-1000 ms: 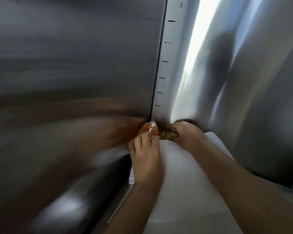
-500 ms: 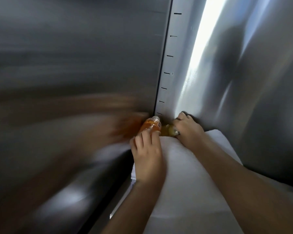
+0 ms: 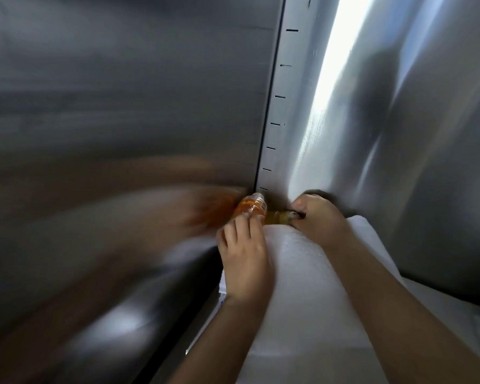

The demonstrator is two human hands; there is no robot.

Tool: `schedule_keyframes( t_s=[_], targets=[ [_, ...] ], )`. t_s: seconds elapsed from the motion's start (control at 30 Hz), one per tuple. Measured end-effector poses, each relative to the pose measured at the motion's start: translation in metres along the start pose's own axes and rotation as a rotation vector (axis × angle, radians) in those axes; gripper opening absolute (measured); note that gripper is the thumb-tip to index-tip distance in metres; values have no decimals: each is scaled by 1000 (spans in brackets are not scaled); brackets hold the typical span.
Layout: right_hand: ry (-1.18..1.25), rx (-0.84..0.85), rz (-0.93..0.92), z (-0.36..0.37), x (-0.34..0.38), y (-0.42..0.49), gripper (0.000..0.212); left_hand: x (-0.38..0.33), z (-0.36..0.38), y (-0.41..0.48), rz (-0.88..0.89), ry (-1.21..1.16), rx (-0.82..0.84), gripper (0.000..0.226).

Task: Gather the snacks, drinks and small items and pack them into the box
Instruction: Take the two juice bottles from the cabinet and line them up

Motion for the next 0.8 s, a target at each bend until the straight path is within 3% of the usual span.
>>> schedule_keyframes(
  t_s=[0.13,0.3,0.43,0.53,0.67,0.8],
  targets=[
    [-305,87,258,3,-10,-4,23,1,1,0,0,-1,-5,34],
    [-232,216,267,11,-16,2,20,0,1,1,7,-11,-5,33],
    [6,54,184,4,-20,1,20,-1,1,1,7,-18,3,33],
    [208,-106,-34,-6,-4,-4,25,-1,1,1,9,-24,11,32],
    [203,-392,-249,-32,17,-14,30,-2,-1,1,7,-78,19,38],
    [428,-607,-334,-52,15,-30,29,-1,-2,3,-15,-147,13,51]
  ],
)
Point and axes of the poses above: each hand's wrist, its own y-axis towards the middle knuckle, its own z-axis out of the palm, x = y × z, the point moved 7 cm from there along y, towards the middle knuckle, and after that the axes turned 7 degrees about x, right-handed, at the moved point
